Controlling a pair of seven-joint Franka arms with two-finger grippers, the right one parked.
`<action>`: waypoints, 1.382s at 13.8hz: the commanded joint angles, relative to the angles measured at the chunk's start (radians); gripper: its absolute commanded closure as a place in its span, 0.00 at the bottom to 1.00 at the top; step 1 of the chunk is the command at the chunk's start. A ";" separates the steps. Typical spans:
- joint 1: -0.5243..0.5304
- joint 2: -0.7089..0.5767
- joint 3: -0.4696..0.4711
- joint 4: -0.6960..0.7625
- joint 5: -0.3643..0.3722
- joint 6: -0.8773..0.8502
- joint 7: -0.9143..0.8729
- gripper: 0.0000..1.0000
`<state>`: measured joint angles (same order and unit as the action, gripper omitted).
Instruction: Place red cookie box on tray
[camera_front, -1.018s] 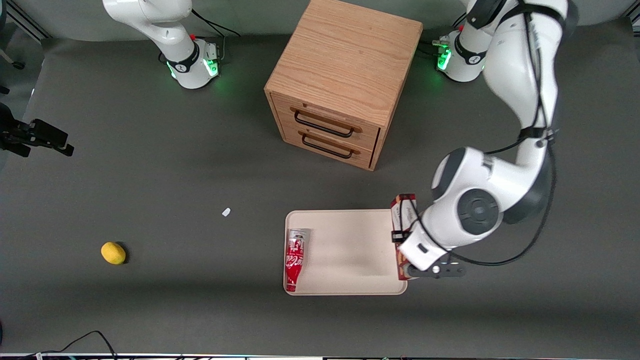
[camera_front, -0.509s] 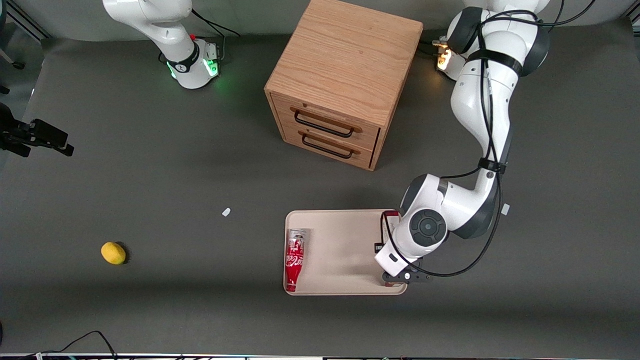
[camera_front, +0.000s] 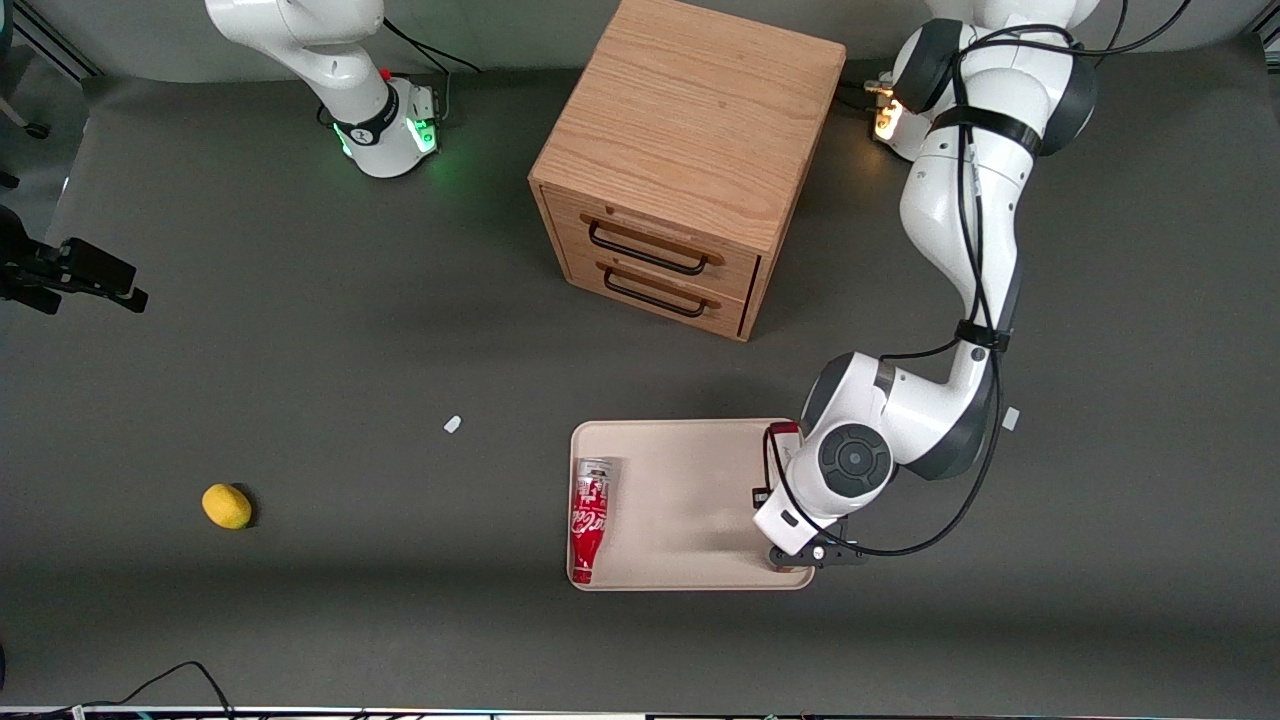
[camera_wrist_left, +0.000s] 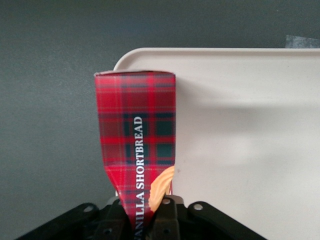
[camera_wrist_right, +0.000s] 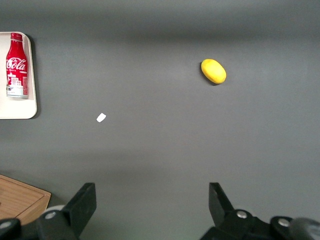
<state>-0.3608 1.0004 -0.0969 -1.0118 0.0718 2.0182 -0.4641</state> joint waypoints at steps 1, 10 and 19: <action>-0.017 0.000 0.016 0.004 0.019 0.008 -0.031 0.00; -0.012 -0.066 0.013 -0.017 0.000 0.008 -0.059 0.00; 0.118 -0.431 0.003 -0.232 -0.092 -0.148 0.036 0.00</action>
<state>-0.2841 0.7182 -0.0917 -1.0902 0.0054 1.9004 -0.4904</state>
